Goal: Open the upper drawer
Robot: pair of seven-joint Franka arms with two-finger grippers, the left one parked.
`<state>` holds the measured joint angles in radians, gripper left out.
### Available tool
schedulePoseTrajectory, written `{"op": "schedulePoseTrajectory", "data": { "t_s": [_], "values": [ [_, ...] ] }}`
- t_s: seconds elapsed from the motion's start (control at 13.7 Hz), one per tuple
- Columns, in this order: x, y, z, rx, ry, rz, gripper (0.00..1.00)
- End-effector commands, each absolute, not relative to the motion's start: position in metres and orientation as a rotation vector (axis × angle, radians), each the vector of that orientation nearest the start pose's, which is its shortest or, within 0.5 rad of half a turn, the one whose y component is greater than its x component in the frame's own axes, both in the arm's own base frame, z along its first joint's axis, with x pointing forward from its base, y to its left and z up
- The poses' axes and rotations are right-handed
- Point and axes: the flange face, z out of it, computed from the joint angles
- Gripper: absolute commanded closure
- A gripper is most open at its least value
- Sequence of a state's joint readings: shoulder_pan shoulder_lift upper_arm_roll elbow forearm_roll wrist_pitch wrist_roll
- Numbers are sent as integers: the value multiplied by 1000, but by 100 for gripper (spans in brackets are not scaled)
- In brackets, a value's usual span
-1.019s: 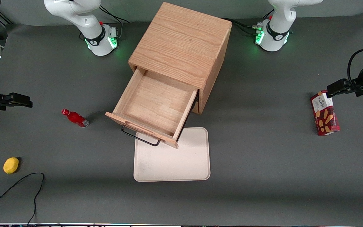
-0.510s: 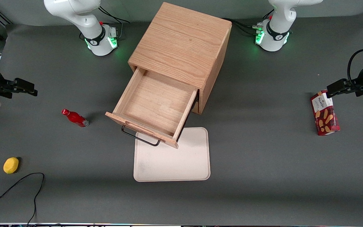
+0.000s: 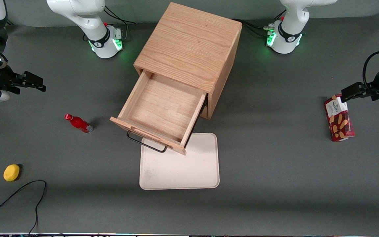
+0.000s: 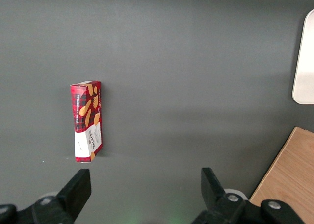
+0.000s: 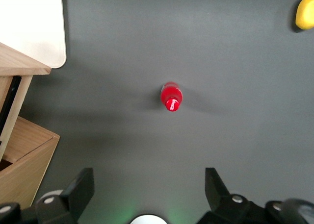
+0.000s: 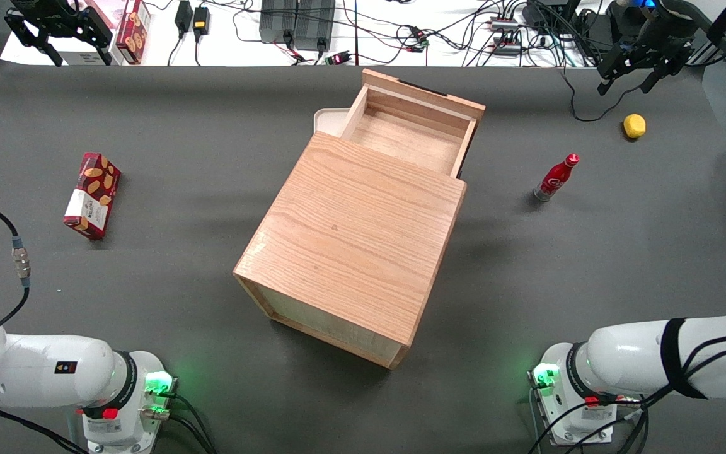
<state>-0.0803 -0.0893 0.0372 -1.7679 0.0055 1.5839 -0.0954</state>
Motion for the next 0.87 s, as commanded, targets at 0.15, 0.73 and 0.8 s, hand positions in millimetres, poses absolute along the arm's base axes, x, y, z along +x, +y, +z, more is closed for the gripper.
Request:
{"op": "schedulePoseTrajectory", "data": {
  "t_s": [0.15,0.73,0.8],
  "values": [
    [559,-1,590,-3077,-86,98,0],
    [572,22,612,-3074,-23,212,0],
    [568,23,616,-3075,-26,215,0]
  ]
}}
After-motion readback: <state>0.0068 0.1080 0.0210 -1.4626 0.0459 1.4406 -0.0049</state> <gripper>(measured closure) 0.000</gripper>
